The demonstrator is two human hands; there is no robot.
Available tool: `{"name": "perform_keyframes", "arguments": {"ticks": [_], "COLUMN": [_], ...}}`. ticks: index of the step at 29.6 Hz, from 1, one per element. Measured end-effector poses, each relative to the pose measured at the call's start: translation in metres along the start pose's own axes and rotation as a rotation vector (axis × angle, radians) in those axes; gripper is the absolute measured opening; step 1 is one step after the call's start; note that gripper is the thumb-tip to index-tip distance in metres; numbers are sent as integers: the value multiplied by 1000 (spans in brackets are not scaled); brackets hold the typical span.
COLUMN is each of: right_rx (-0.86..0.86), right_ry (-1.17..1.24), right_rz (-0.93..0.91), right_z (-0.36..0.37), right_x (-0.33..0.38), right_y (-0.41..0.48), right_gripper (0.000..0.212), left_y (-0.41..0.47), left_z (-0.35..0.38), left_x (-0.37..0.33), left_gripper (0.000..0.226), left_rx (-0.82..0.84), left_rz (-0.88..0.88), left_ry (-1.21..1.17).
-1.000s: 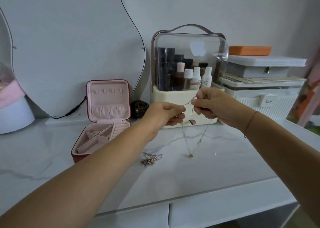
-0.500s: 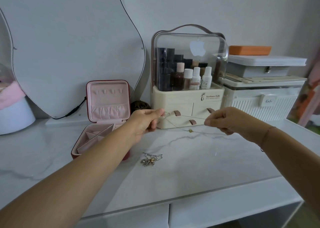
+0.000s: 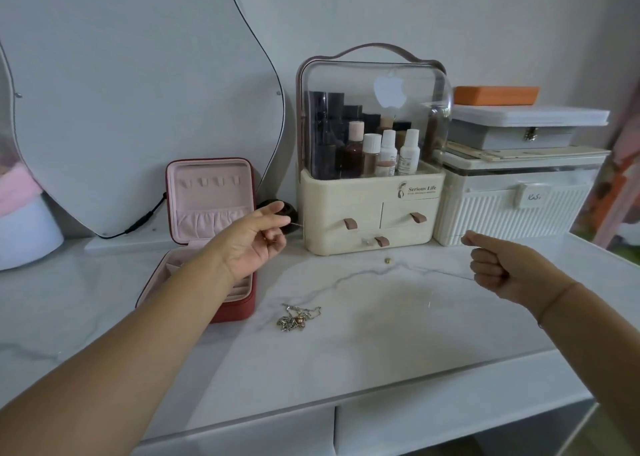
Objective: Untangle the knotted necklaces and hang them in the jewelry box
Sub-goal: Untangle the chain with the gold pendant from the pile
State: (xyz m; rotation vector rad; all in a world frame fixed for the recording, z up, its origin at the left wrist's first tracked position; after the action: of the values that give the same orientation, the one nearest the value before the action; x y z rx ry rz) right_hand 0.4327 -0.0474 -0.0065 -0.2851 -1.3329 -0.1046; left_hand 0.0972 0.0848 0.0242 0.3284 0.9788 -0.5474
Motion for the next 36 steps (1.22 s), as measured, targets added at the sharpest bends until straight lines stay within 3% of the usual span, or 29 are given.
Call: {"name": "perform_keyframes", "arguments": {"ticks": [4, 7, 8, 11, 13, 17, 23, 27, 32, 36], "right_rx": [37, 117, 121, 37, 14, 68, 105, 42, -97, 12], "right_ry": [335, 478, 491, 500, 465, 244, -276, -507, -1131, -1199], "right_rz": [-9, -76, -97, -110, -97, -80, -2, -39, -181, -426], "right_z": [-10, -10, -10, -14, -15, -2, 22, 27, 39, 93], "right_x": [-11, -9, -8, -9, -9, -7, -11, -9, 0, 1], "right_y": [1, 0, 0, 0, 0, -3, -8, -6, 0, -2], "right_gripper": [18, 67, 69, 28, 20, 24, 15, 19, 7, 13], "left_y": [0, 0, 0, -4, -5, -5, -8, -4, 4, 21], "left_z": [-5, -8, -8, -12, -12, 0, 20, 24, 38, 52], "left_x": [3, 7, 7, 3, -4, -10, -10, -3, 13, 44], "left_gripper": [19, 21, 18, 12, 11, 8, 9, 12, 6, 16], "left_rx": [20, 35, 37, -1, -57, -63, -147, -162, -164, 57], "left_rz": [-67, -121, -136, -150, -110, 30, 81, 63, 125, 58], "left_ry": [137, 238, 287, 564, 886, 1350, 1694, 1787, 1934, 1587]}}
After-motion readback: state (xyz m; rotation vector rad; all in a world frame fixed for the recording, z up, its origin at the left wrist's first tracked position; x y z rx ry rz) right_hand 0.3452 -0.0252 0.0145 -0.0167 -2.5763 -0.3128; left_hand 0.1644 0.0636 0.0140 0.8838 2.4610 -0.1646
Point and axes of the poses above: each hand's wrist, its own y-axis towards the middle knuckle, its own z-axis out of the palm, x = y × z, the point moved 7 cm from there along y, towards the middle knuckle, and after that the axes turned 11 degrees about x, right-handed, at the moved point
